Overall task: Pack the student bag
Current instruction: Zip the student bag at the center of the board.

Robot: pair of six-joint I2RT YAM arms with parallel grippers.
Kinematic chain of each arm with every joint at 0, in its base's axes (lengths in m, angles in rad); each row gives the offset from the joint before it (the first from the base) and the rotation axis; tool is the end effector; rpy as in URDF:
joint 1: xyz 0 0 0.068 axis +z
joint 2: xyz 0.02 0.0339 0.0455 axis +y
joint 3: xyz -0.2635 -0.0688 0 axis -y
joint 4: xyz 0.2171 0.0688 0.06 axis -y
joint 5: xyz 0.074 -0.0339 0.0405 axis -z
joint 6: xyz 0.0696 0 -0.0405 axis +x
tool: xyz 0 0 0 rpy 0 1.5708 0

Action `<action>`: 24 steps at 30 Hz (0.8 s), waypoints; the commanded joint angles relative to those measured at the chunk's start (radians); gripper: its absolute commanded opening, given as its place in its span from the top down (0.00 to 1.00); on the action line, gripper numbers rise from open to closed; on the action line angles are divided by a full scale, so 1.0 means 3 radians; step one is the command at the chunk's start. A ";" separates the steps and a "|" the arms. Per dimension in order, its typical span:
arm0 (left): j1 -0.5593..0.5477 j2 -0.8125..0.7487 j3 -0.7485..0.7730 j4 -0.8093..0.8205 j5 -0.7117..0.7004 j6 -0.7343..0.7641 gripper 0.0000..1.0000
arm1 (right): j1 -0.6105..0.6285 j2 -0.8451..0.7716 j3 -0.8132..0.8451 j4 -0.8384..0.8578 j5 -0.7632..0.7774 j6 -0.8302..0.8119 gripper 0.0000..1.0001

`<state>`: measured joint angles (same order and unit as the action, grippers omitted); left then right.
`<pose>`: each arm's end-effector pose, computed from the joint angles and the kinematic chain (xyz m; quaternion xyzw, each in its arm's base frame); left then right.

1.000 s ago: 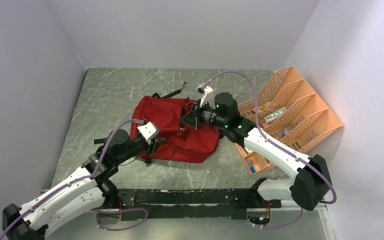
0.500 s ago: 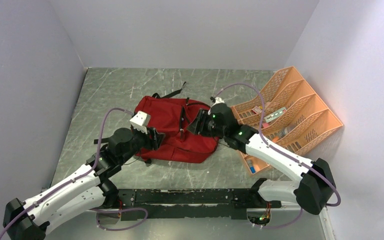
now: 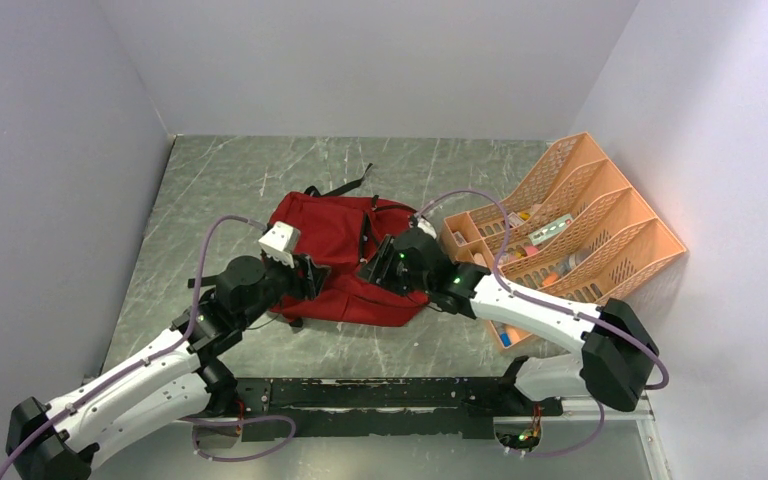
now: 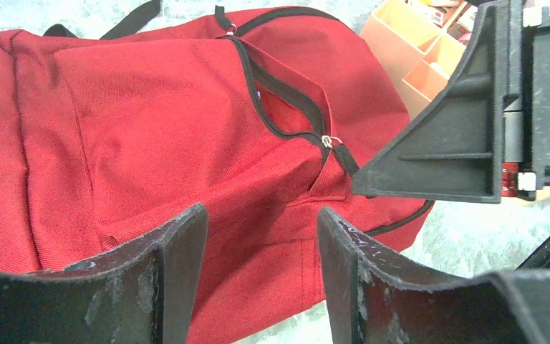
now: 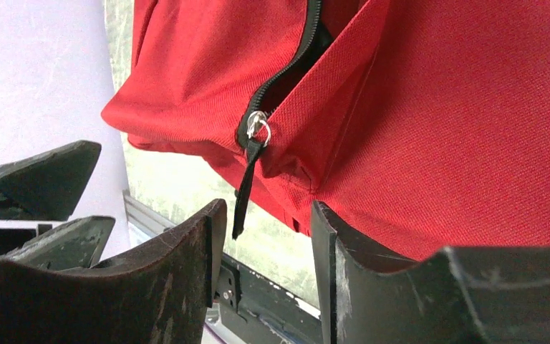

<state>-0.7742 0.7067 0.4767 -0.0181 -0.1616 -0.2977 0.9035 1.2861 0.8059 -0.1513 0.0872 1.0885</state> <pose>0.1387 -0.1199 0.2585 0.1375 0.7761 -0.2578 0.5589 0.1792 0.2177 0.2347 0.1019 0.8853 0.3584 0.2784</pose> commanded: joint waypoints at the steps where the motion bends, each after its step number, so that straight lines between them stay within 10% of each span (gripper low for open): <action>1: -0.0017 -0.0052 0.0067 0.0124 0.0023 0.0053 0.38 | 0.0013 0.0076 0.0126 0.0172 0.0174 0.0103 0.52; 17: -0.0021 0.0009 0.0078 0.0142 0.0105 0.0097 0.39 | 0.0007 0.0297 0.0211 0.0223 0.0096 0.0007 0.73; 24: -0.0019 -0.0009 0.0059 0.0169 0.0175 0.0125 0.40 | 0.0003 0.0236 0.0162 0.0307 0.0088 -0.0023 1.00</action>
<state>-0.7742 0.7071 0.4767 -0.0124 -0.1440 -0.2760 0.9043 1.3724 0.8524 -0.0982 0.0978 1.0863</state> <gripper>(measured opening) 0.604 0.023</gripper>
